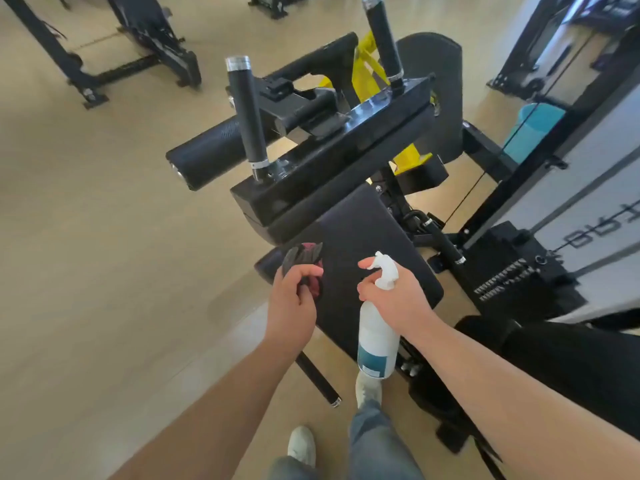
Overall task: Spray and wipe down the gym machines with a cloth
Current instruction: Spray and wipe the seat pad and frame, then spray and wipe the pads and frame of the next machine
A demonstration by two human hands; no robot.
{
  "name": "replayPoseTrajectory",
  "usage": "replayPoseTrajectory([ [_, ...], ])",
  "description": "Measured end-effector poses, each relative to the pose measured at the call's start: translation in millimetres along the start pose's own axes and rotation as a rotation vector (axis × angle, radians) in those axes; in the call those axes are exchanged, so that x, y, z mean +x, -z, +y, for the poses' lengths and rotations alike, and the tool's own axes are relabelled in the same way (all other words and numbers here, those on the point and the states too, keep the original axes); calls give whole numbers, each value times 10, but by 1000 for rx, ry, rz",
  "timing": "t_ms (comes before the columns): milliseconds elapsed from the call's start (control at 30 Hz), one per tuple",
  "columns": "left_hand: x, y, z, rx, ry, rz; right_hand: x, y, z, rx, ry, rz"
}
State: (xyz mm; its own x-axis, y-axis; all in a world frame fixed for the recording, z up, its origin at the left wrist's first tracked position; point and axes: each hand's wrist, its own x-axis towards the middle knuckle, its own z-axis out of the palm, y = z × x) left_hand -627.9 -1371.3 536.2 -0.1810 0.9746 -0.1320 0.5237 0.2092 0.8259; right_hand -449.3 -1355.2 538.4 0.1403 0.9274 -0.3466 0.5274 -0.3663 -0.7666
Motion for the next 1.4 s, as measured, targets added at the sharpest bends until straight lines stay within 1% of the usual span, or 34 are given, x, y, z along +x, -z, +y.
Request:
replayPoseTrajectory([
  [133,-216,84,-28,-24,-131,-121,-448,-30,126,57,-40,85],
  [200,-309,97,-62,-21,-169,-215,-679,-39,197,106,-57,122],
  [400,-641,9,39,-22,-175,-438,-1300,-10,465,206,-180,246],
  [633,-1263,-347,287,87,-313,-726,-1956,272,901,175,-240,301],
  [733,-1665,-651,395,120,-353,-852,-2340,456,1180,195,-295,329],
  [833,-2183,-1038,508,147,-401,-982,-2835,673,1644,227,-301,392],
  [933,-2827,-1459,599,141,-446,-1076,-3481,979,2182,362,-345,422],
  [1000,-3317,-1762,648,126,-445,-1126,-3955,1224,2551,477,-351,438],
  [1067,-3824,-2076,711,101,-437,-1184,-4403,1463,2945,531,-347,483],
  [1133,-4306,-2392,806,84,-433,-1229,-4804,1675,3315,527,-374,530],
  [1233,-4919,-2860,1049,74,-431,-1253,-5301,2035,3785,558,-414,629],
  [1400,-5585,-3580,1476,102,-443,-1318,-5808,2630,4436,599,-442,783],
])
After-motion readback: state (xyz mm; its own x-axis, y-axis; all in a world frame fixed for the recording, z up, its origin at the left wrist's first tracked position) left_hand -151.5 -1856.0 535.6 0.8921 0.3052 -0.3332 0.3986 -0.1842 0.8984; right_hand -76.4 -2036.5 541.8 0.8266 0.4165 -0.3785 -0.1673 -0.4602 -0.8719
